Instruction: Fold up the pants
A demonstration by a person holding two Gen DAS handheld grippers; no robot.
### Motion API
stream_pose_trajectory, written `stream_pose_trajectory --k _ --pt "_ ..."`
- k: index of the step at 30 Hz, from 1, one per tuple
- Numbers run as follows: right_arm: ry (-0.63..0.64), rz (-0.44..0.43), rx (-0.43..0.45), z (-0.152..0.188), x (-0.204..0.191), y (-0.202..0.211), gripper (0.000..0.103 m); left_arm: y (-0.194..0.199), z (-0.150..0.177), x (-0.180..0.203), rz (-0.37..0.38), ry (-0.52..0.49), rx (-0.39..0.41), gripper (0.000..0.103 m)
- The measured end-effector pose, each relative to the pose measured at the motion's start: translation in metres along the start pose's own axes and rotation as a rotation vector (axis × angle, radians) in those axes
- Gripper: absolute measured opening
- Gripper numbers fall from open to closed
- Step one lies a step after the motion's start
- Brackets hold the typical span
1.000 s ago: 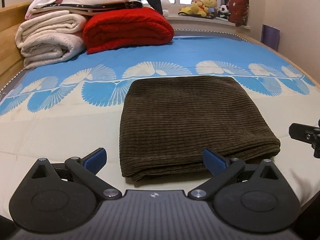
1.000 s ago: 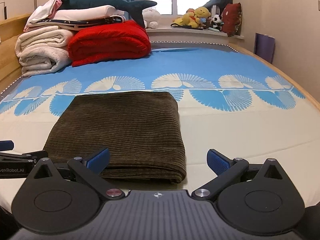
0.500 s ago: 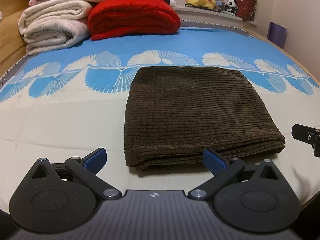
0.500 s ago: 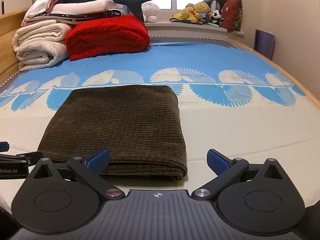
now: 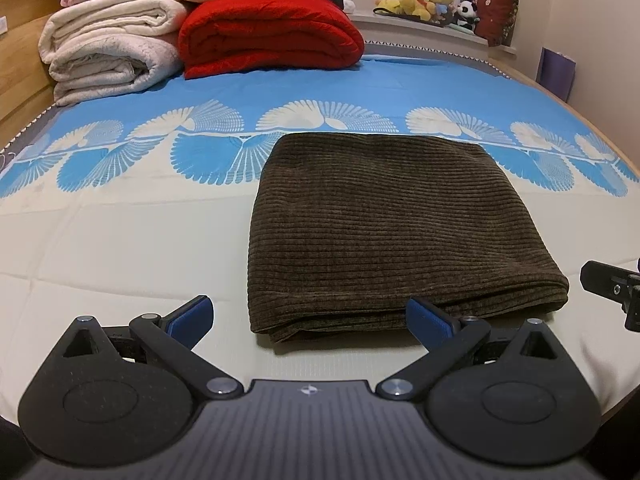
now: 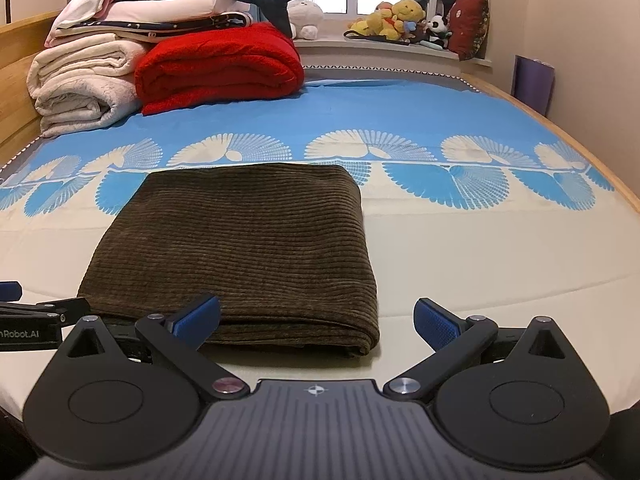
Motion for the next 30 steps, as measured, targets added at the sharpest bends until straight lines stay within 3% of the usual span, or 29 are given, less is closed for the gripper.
stream_pose_trajectory --k 30 --pt "0.012 -0.022 0.009 -0.0016 -0.0060 0.0027 0.102 -0.0013 -0.0003 0.0037 -0.001 -0.021 0.004 0.103"
Point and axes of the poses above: each gripper's, at about its wrist camera, not at the fingertips, and y roughly against the way its jaws point, x to its right, z to its underside, the point moved 6 cm from there along -y, roughly the way its jaws point, and after that the axes turned 13 degrees about -x, right-handed, at the moved point
